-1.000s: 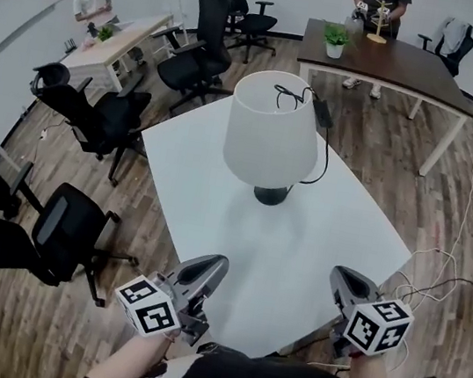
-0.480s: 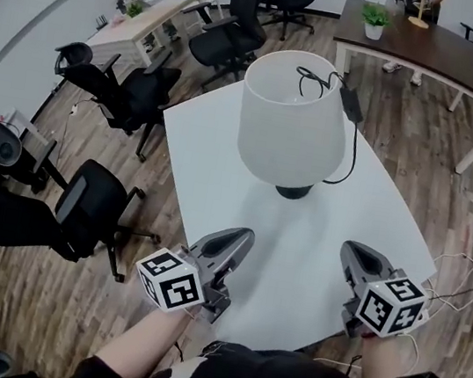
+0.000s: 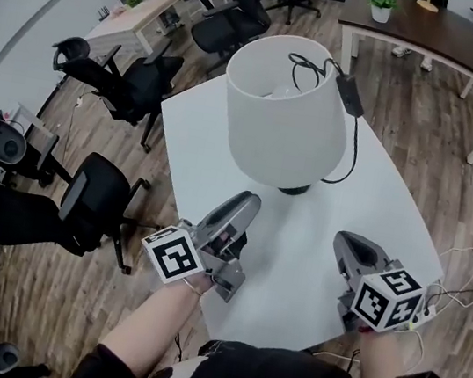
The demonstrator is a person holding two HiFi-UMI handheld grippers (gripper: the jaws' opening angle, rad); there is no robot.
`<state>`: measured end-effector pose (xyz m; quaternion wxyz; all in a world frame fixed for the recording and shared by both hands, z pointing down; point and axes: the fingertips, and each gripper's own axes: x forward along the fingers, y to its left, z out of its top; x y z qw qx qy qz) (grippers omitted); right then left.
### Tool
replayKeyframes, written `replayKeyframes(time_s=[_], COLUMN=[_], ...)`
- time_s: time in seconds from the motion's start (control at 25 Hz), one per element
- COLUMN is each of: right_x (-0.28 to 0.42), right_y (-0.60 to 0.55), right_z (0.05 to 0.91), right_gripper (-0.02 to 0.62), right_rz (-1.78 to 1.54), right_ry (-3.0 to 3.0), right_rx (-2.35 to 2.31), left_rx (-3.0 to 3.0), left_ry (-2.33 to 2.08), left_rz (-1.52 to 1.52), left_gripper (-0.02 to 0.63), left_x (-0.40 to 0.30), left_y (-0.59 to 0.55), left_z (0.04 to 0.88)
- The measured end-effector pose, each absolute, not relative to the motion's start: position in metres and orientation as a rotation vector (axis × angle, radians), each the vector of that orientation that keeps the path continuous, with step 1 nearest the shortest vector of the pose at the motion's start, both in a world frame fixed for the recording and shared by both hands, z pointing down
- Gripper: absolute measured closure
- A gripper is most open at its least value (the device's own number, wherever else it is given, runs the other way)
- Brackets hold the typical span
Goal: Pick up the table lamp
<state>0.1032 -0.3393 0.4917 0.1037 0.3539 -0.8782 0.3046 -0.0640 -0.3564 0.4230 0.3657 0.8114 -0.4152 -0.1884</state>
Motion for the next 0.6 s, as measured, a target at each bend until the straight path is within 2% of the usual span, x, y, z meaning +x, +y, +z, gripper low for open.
replayKeyframes(time_s=[0.04, 0.2, 0.6], right_x=[0.102, 0.1, 0.104], right_y=[-0.339, -0.342, -0.346], right_z=[0.493, 0.499, 0.51], right_gripper=[0.58, 0.58, 0.58], right_rz=[0.902, 0.922, 0.957], right_ry=[-2.593, -2.594, -2.576], right_rx=[1.042, 1.042, 1.058], left_rx=[2.076, 2.037, 1.977], left_ry=[-1.043, -0.922, -0.834], left_rz=[-0.517, -0.645, -0.797], left_gripper=[0.43, 0.361, 0.346], left_x=[-0.063, -0.055, -0.044], left_y=[-0.359, -0.368, -0.396], left_z=[0.421, 0.415, 0.409])
